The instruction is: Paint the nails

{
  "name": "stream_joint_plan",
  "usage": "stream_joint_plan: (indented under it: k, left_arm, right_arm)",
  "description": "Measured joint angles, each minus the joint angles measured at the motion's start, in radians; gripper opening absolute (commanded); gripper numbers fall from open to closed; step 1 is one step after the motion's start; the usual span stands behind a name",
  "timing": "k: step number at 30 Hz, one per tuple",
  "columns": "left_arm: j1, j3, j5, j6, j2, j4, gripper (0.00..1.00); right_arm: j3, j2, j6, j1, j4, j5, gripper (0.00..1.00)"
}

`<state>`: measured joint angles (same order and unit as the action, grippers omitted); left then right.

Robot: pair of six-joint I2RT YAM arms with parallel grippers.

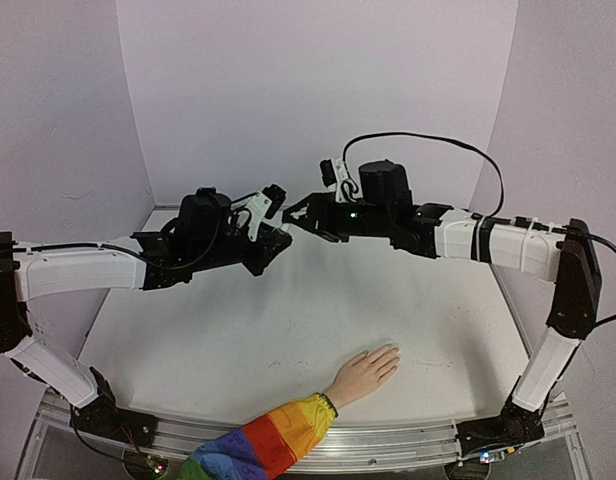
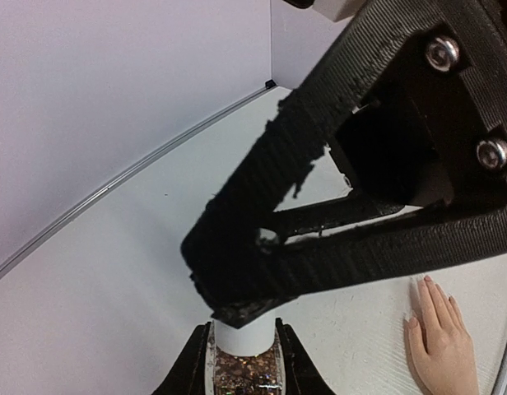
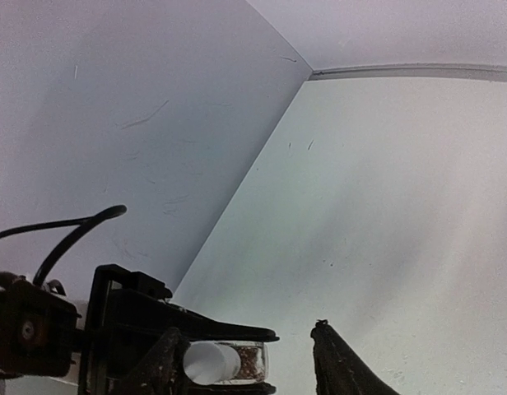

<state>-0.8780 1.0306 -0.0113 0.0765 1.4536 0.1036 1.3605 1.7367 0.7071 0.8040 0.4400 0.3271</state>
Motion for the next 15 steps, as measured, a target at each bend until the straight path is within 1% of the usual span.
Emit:
stream_joint_plan:
  k: [3,5,9,11,13,15]
  left_arm:
    - [-0.001,0.01,-0.002,0.004,0.009,-0.009,0.0]
    - [-0.001,0.016,-0.002,0.005,0.013,-0.017,0.0]
    - [-0.002,0.02,-0.003,0.004,0.014,-0.029,0.0]
    - [-0.003,0.024,-0.002,0.003,0.014,-0.041,0.0]
    - [-0.002,0.029,0.008,0.001,0.014,-0.055,0.0]
    - [0.007,0.031,0.049,-0.005,0.014,-0.062,0.0]
  right_arm:
    - [0.018,0.017,-0.001,0.004,0.001,0.003,0.26]
    - [0.022,0.019,0.0,0.005,0.003,0.013,0.24]
    - [0.023,0.022,-0.003,0.009,0.003,0.025,0.12]
    - [0.024,0.025,-0.008,0.01,0.005,0.032,0.0]
    - [0.025,0.027,-0.021,0.01,0.007,0.043,0.0]
    - [0.025,0.028,-0.042,0.01,0.003,0.067,0.0]
